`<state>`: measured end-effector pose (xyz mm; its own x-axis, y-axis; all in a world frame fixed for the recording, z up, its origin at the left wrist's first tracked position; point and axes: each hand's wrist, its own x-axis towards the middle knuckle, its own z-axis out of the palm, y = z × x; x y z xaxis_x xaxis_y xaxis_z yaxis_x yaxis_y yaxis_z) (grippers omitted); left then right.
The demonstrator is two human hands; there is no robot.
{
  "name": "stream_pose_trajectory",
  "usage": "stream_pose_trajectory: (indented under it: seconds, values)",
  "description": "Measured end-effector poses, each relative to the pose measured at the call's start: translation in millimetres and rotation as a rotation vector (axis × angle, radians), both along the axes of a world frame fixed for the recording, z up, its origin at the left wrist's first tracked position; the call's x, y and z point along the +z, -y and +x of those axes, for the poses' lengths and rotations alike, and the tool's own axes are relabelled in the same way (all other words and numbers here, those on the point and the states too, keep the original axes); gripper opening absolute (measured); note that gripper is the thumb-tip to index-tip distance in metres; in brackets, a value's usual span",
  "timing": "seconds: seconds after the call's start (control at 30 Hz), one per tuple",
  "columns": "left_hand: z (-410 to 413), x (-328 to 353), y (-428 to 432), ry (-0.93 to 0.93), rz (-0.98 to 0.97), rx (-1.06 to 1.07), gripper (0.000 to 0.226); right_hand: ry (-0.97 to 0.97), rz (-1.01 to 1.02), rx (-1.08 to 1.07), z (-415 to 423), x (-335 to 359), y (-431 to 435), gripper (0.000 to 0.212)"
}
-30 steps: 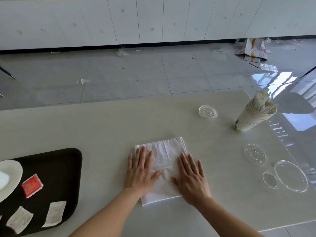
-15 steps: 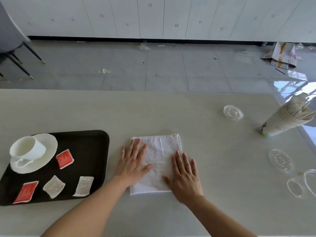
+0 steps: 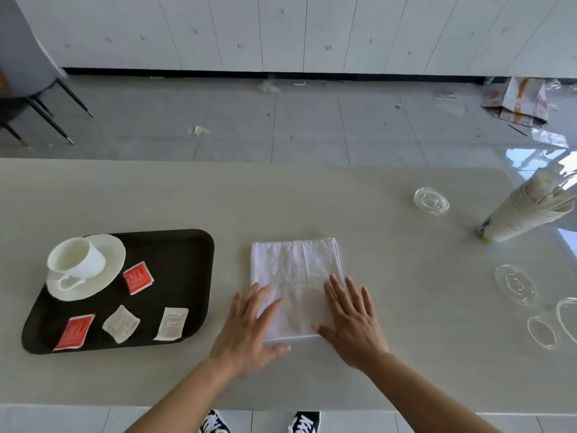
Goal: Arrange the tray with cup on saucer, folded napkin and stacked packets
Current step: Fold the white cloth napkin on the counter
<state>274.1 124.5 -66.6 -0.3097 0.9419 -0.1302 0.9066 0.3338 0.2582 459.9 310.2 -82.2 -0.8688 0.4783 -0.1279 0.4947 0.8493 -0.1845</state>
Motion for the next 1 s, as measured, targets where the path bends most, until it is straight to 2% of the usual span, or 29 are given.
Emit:
stream_pose_trajectory:
  seconds: [0.1, 0.17, 0.27, 0.4, 0.57, 0.7, 0.73, 0.8, 0.87, 0.9, 1.0]
  values:
    - [-1, 3, 16, 0.003, 0.209, -0.075, 0.025, -0.054, -0.02, 0.097, 19, 0, 1, 0.078]
    - [0, 7, 18, -0.084, 0.246, -0.129, 0.003, -0.074, -0.025, 0.135, 29, 1, 2, 0.074]
    - [4, 6, 17, -0.198, 0.268, -0.147, 0.012, -0.116, -0.019, 0.163, 37, 5, 1, 0.068]
    - [8, 10, 20, -0.202, 0.306, -0.082, 0.01, -0.182, -0.018, 0.167, 44, 8, 0, 0.06]
    - [12, 32, 18, 0.038, 0.348, 0.072, 0.007, -0.325, -0.034, 0.191, 49, 17, 3, 0.031]
    - [11, 41, 23, 0.357, 0.329, 0.332, 0.017, -0.376, -0.12, 0.039, 47, 32, 4, 0.015]
    - [8, 41, 25, 0.472, 0.31, 0.374, 0.022, -0.38, -0.153, 0.005, 46, 36, 4, 0.014]
    - [1, 40, 30, 0.644, 0.229, 0.359, 0.052, -0.376, -0.229, -0.045, 42, 44, -1, 0.012]
    - [-5, 40, 30, 0.674, 0.134, 0.314, 0.068, -0.352, -0.302, -0.076, 38, 51, -7, 0.011]
    - [-8, 38, 27, 0.678, 0.112, 0.315, 0.066, -0.341, -0.337, -0.085, 35, 54, -10, 0.011]
    - [-15, 36, 14, 0.731, 0.087, 0.391, 0.041, -0.311, -0.43, -0.131, 23, 58, -24, 0.012]
